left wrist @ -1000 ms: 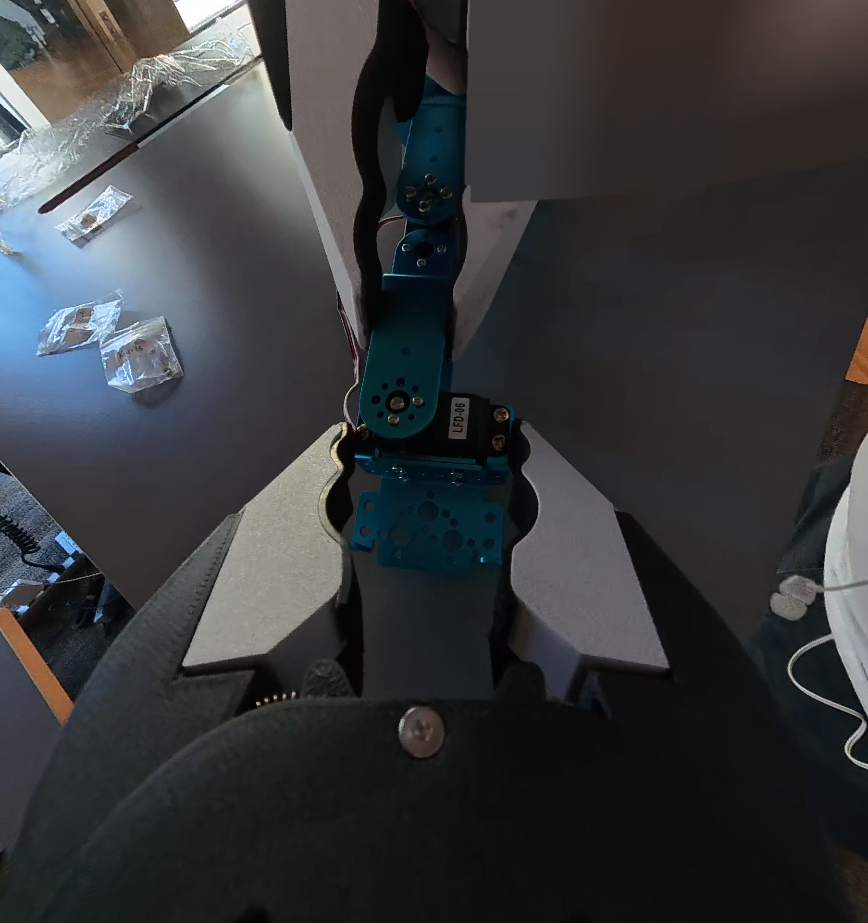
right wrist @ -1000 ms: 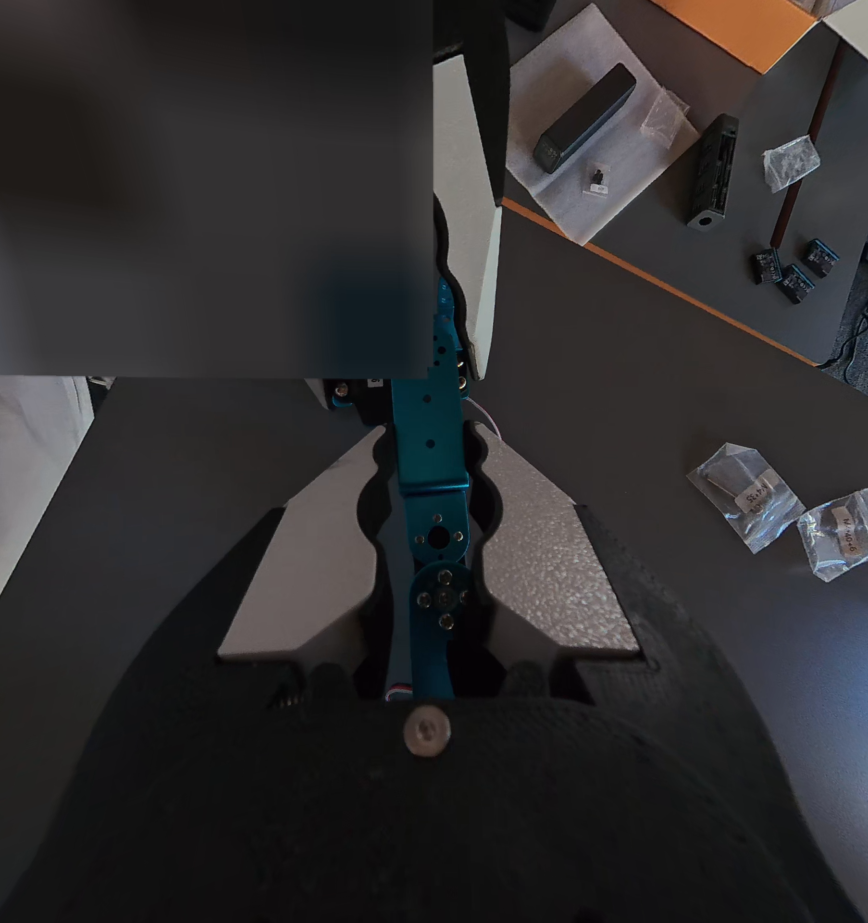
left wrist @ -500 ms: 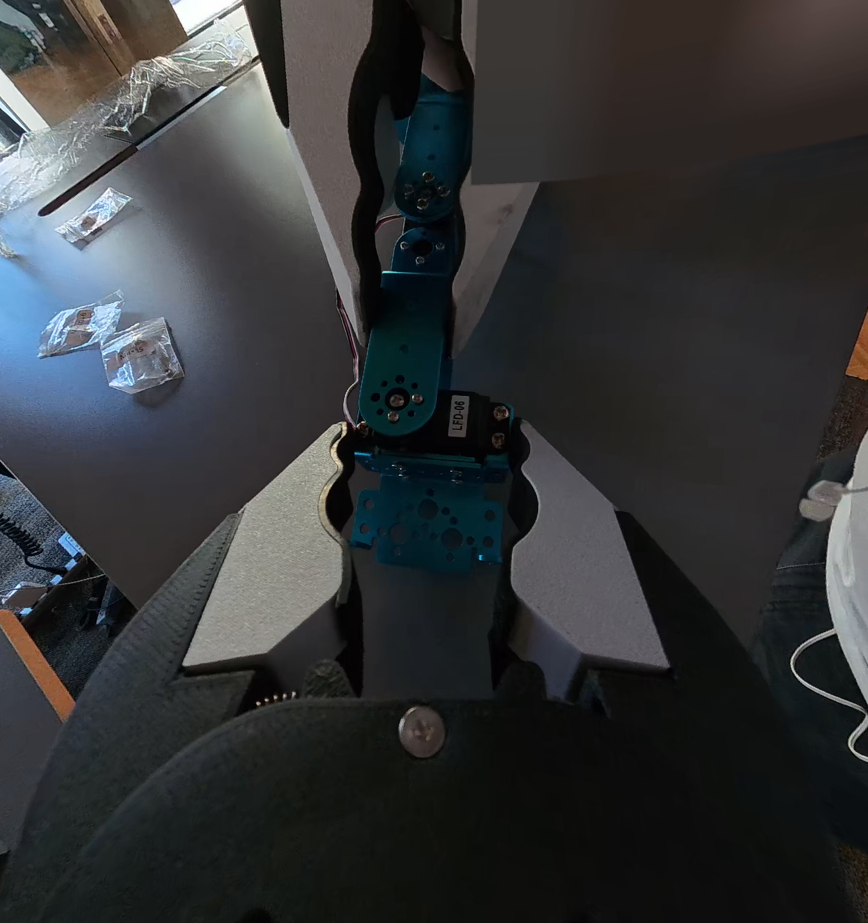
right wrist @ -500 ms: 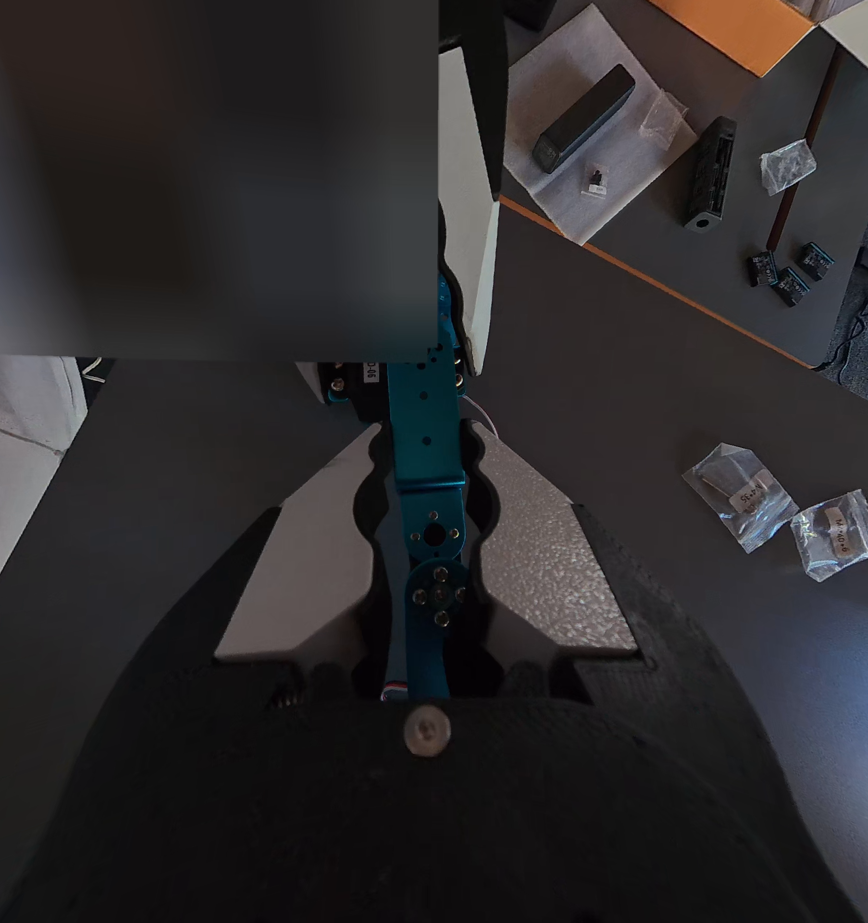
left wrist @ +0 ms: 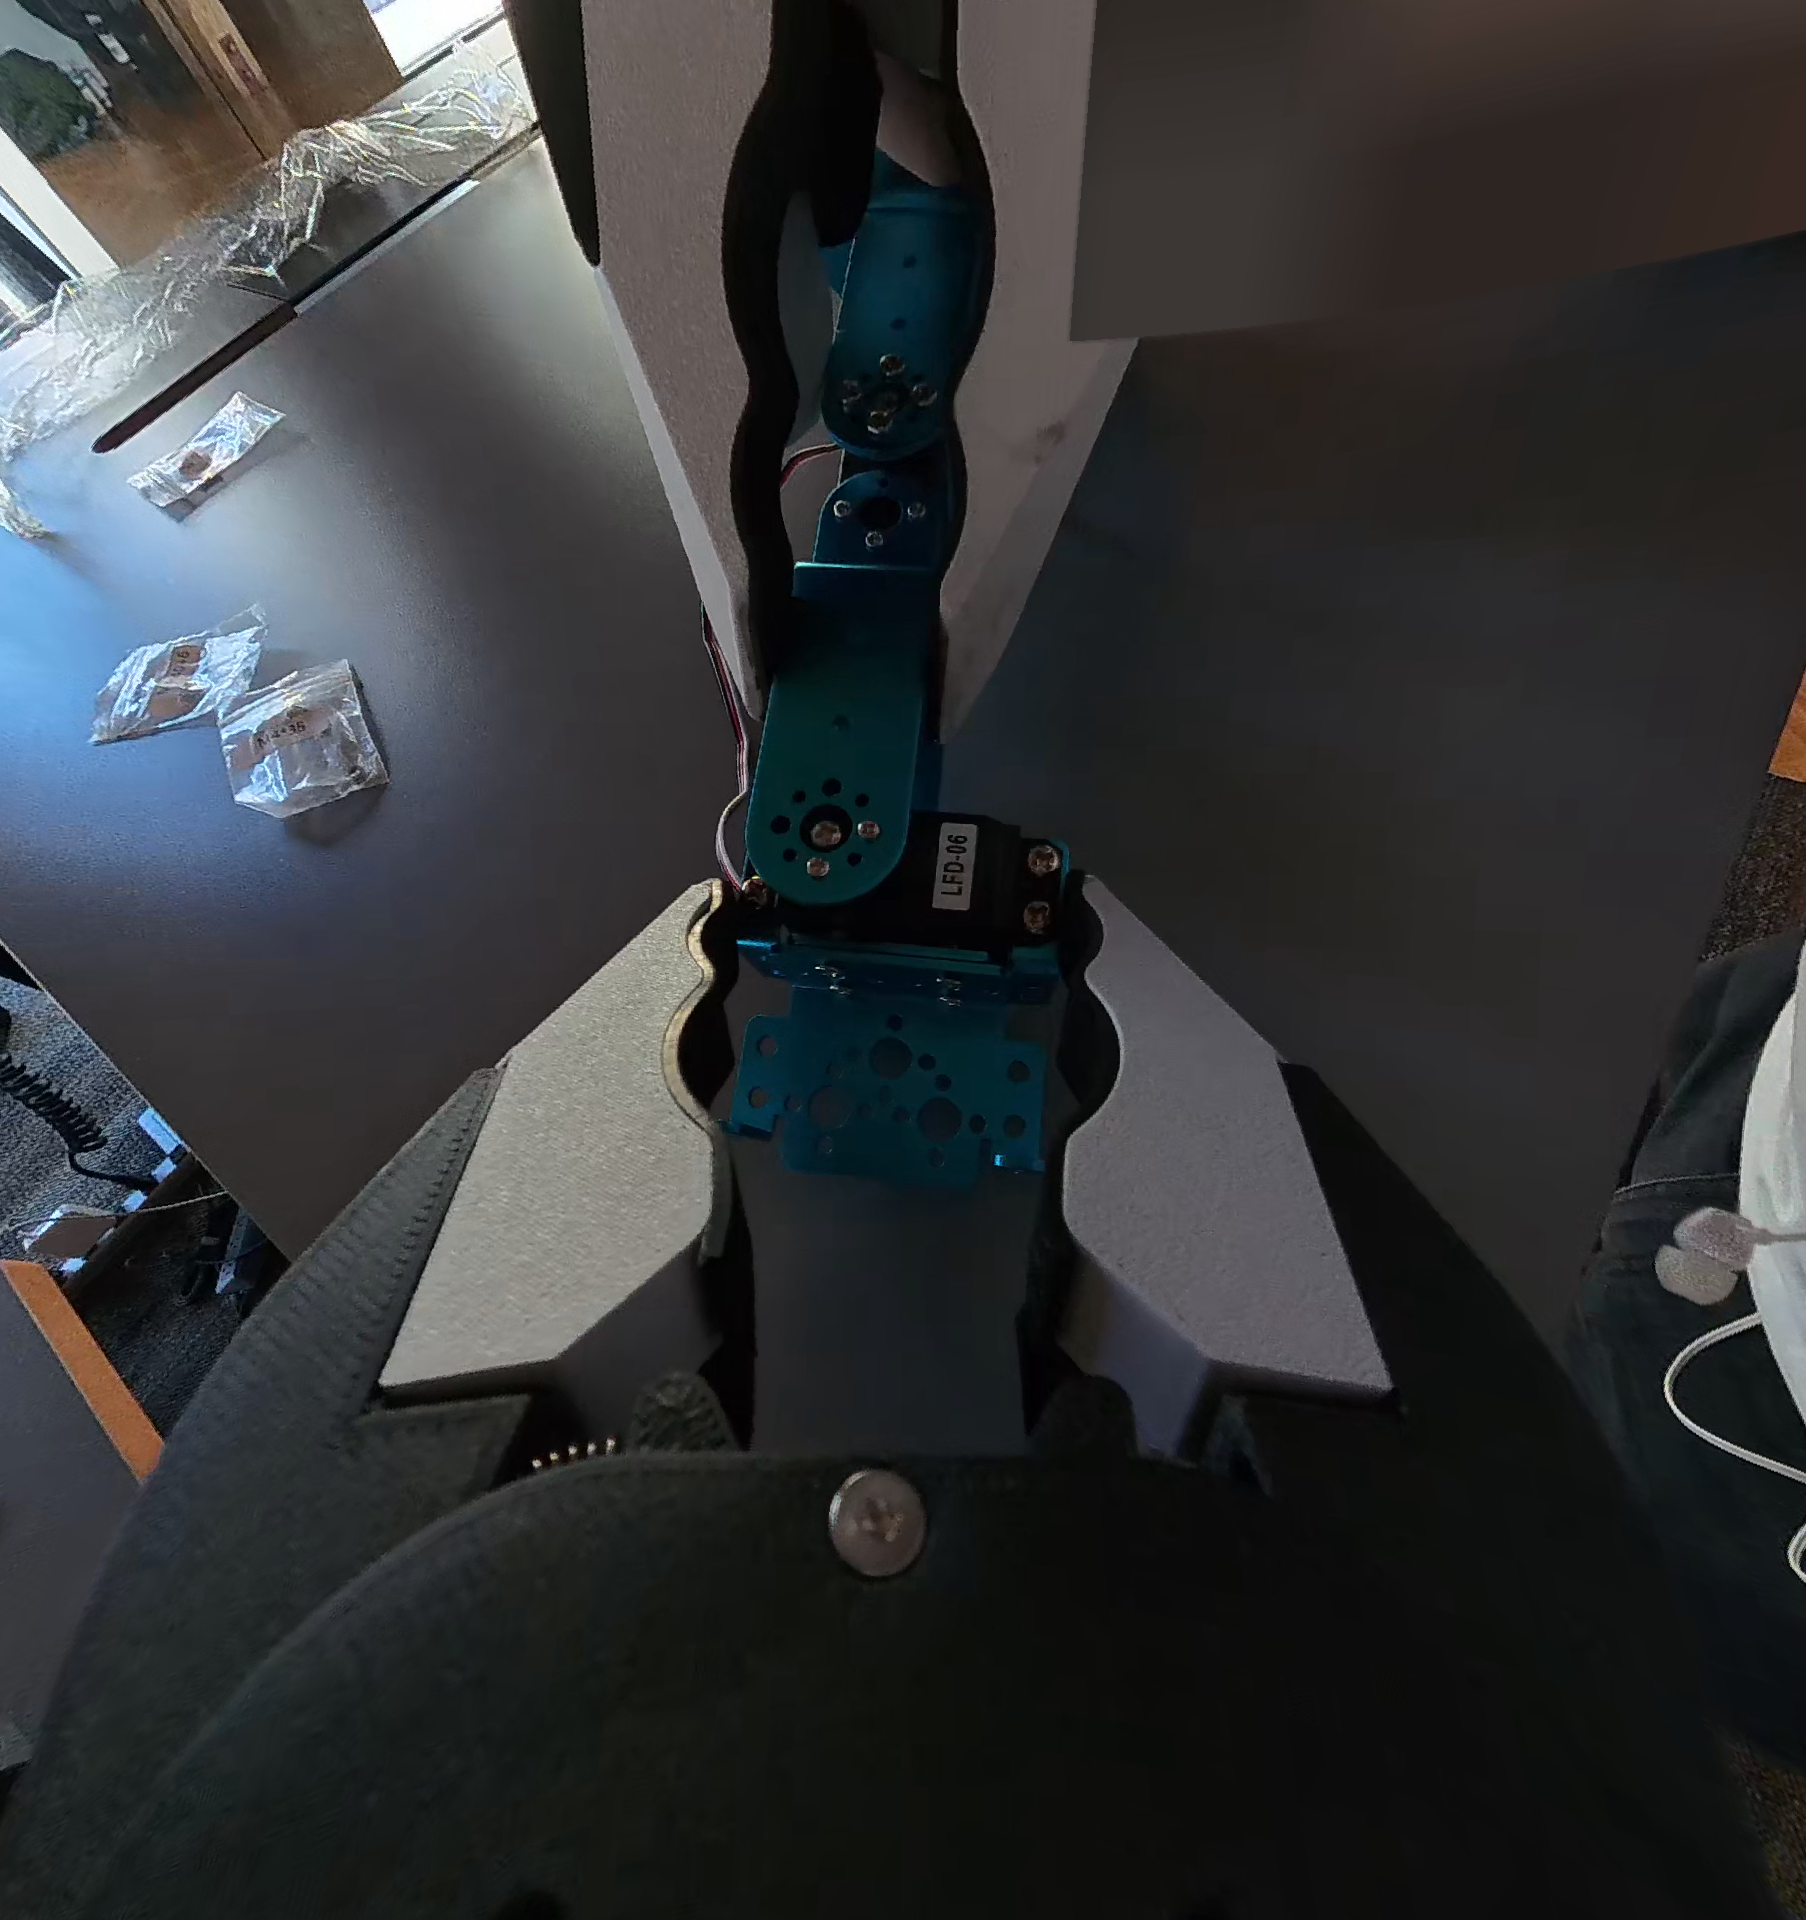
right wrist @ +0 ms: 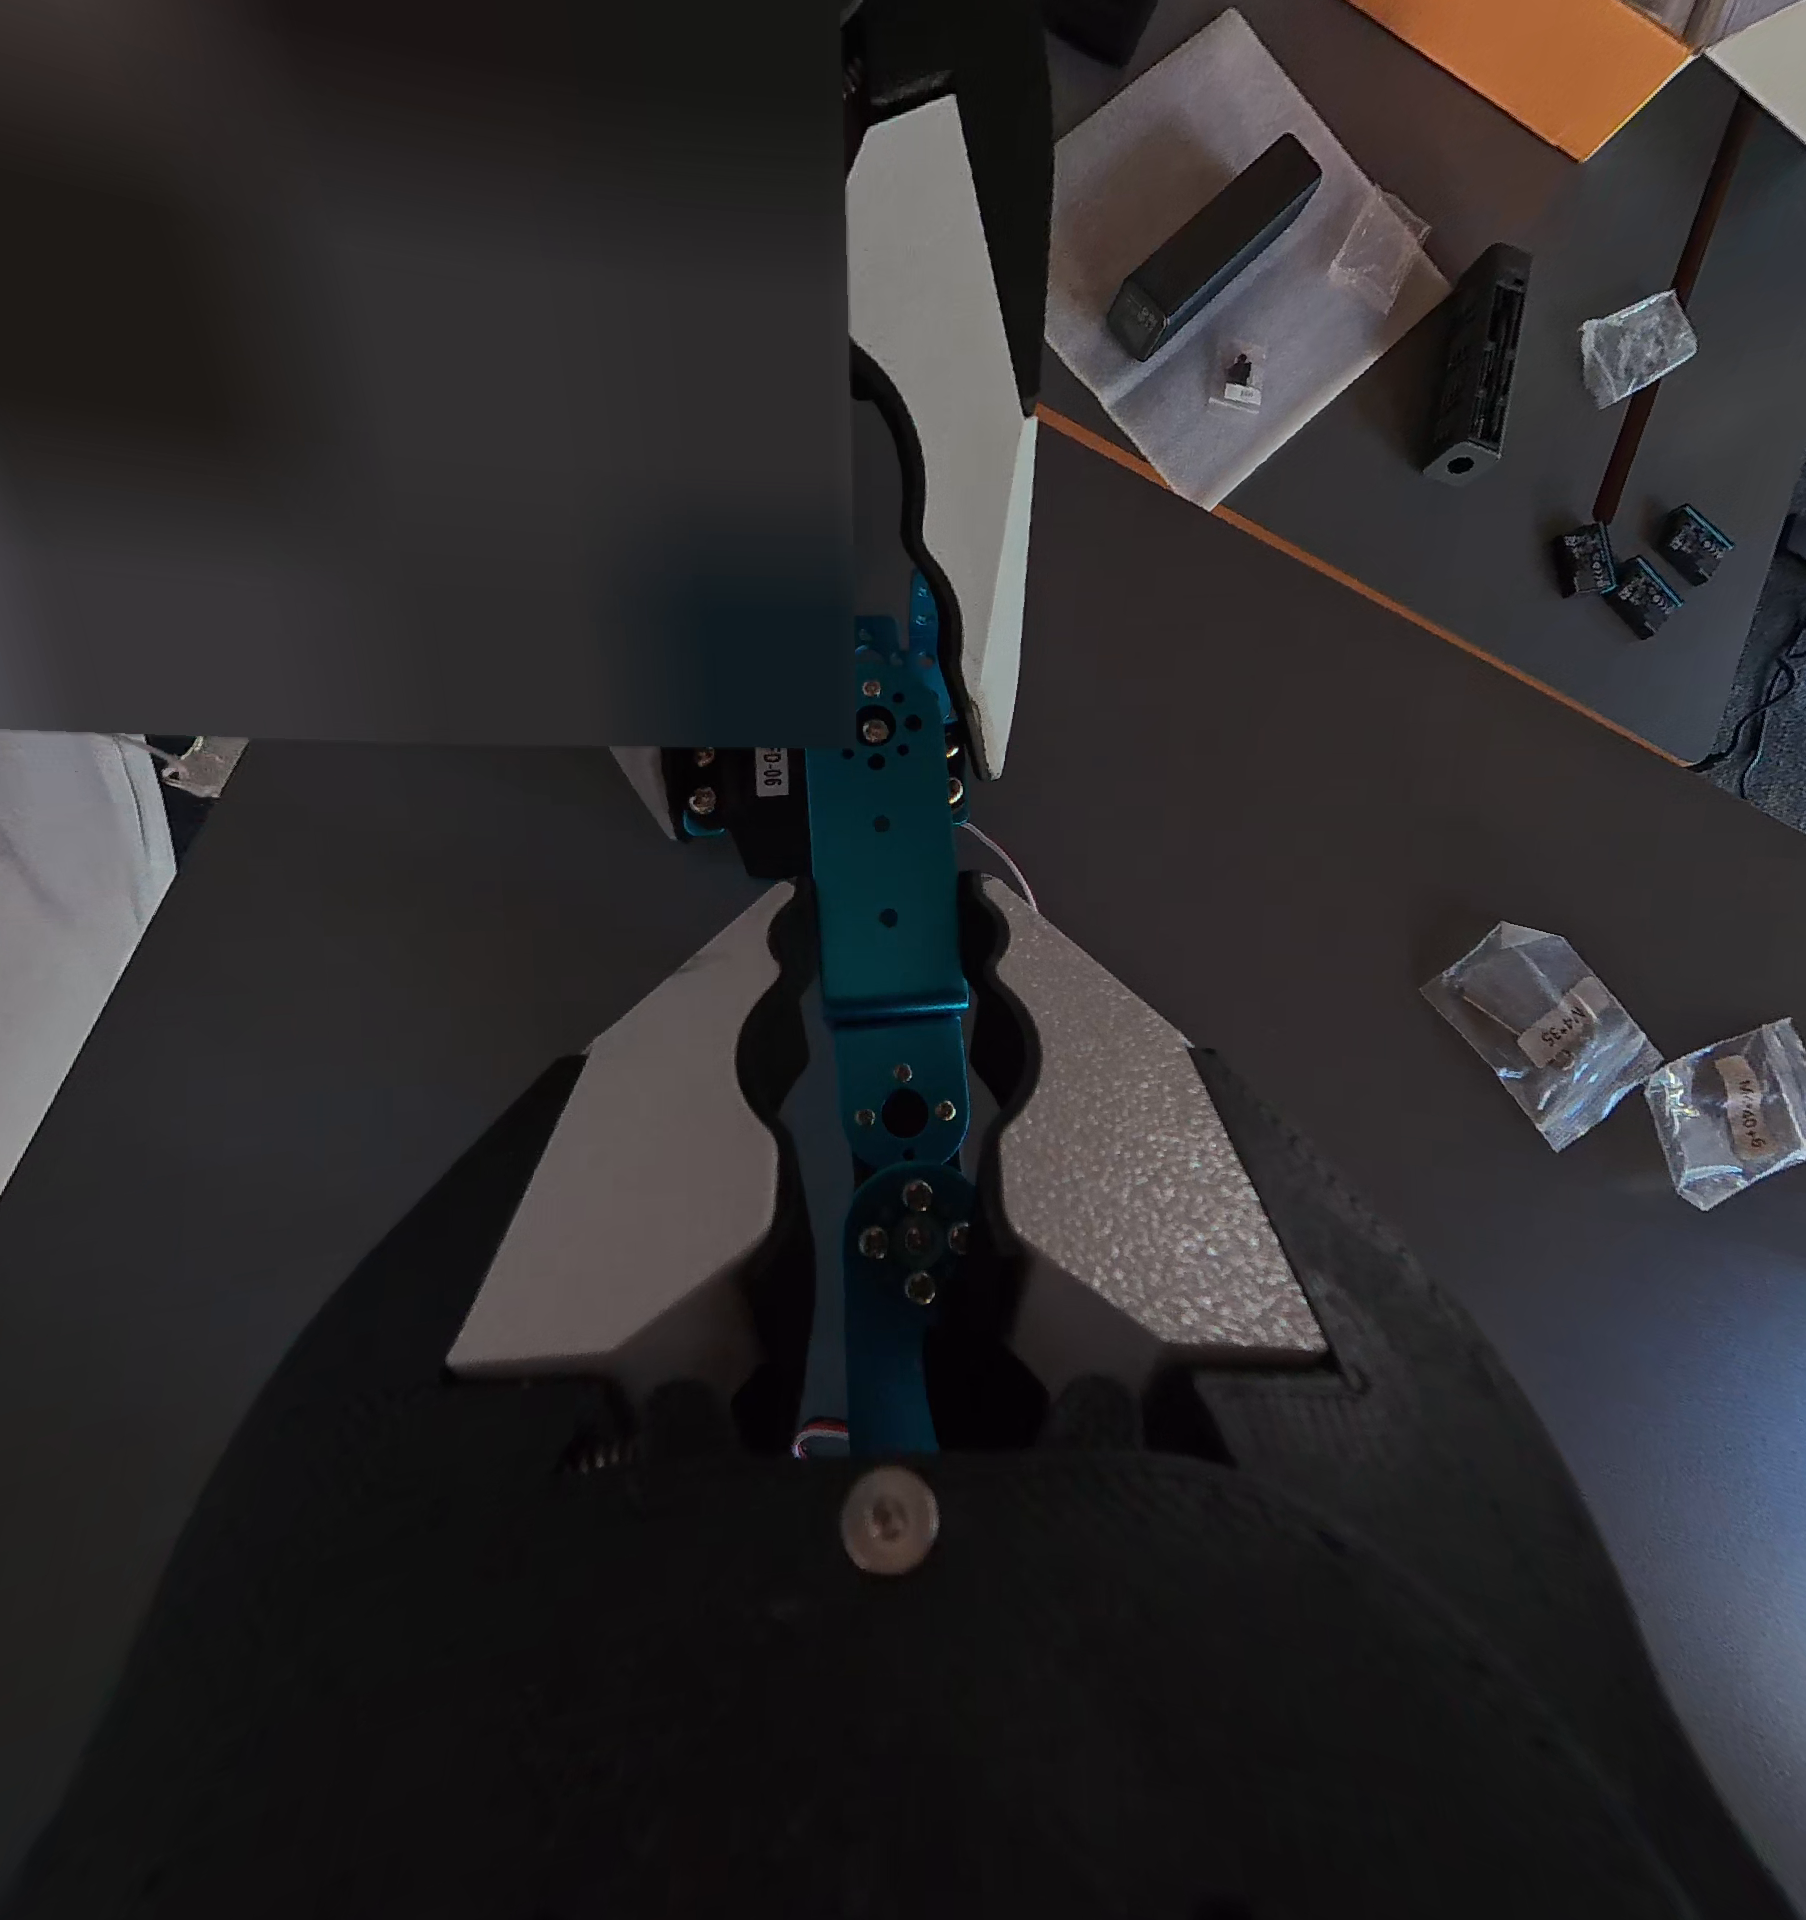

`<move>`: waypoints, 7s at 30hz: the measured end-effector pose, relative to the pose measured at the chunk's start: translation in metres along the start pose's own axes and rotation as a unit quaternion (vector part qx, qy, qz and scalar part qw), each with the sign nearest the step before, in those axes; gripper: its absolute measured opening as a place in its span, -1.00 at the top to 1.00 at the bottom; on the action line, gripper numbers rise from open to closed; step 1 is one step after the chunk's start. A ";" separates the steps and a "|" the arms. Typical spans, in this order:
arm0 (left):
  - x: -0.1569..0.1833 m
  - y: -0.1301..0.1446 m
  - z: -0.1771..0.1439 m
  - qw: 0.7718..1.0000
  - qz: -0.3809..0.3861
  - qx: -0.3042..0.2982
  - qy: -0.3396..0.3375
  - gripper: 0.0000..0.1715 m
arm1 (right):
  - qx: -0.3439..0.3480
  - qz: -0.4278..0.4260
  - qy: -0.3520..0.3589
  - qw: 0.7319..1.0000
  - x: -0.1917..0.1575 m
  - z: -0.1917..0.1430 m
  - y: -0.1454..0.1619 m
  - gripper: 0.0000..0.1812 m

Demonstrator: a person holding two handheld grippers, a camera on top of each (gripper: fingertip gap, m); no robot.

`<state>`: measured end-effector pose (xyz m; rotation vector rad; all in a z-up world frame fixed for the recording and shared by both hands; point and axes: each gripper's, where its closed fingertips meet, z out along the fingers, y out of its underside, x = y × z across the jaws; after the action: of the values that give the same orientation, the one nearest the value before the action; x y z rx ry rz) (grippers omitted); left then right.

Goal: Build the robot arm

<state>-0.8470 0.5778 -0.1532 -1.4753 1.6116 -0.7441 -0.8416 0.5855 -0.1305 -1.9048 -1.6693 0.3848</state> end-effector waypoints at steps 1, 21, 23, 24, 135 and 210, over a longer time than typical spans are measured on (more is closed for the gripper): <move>0.000 0.000 0.000 1.000 0.000 0.000 0.000 0.28 | 0.000 -0.001 0.001 1.000 0.000 0.000 0.000 0.68; -0.001 0.004 -0.001 1.000 0.013 -0.011 -0.020 0.27 | -0.006 -0.022 0.010 1.000 0.000 0.000 0.001 0.67; -0.001 0.006 -0.001 0.999 0.020 -0.018 -0.026 0.28 | -0.006 -0.025 0.011 1.000 0.000 0.000 0.001 0.68; -0.002 0.007 -0.001 0.999 0.025 -0.022 -0.030 0.27 | -0.007 -0.027 0.011 1.000 0.000 0.000 0.001 0.68; 0.342 -0.575 0.510 0.961 -0.186 0.199 0.046 0.53 | 0.341 0.310 0.149 0.875 -0.209 -0.610 0.595 0.82; 0.361 -0.517 0.628 0.987 -0.124 0.090 0.056 0.98 | 0.388 0.281 0.168 0.862 -0.171 -0.653 0.572 0.82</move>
<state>-0.0395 0.2085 -0.0890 -1.5401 1.4139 -1.1000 -0.0428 0.2384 0.0272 -1.6381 -0.5446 0.7608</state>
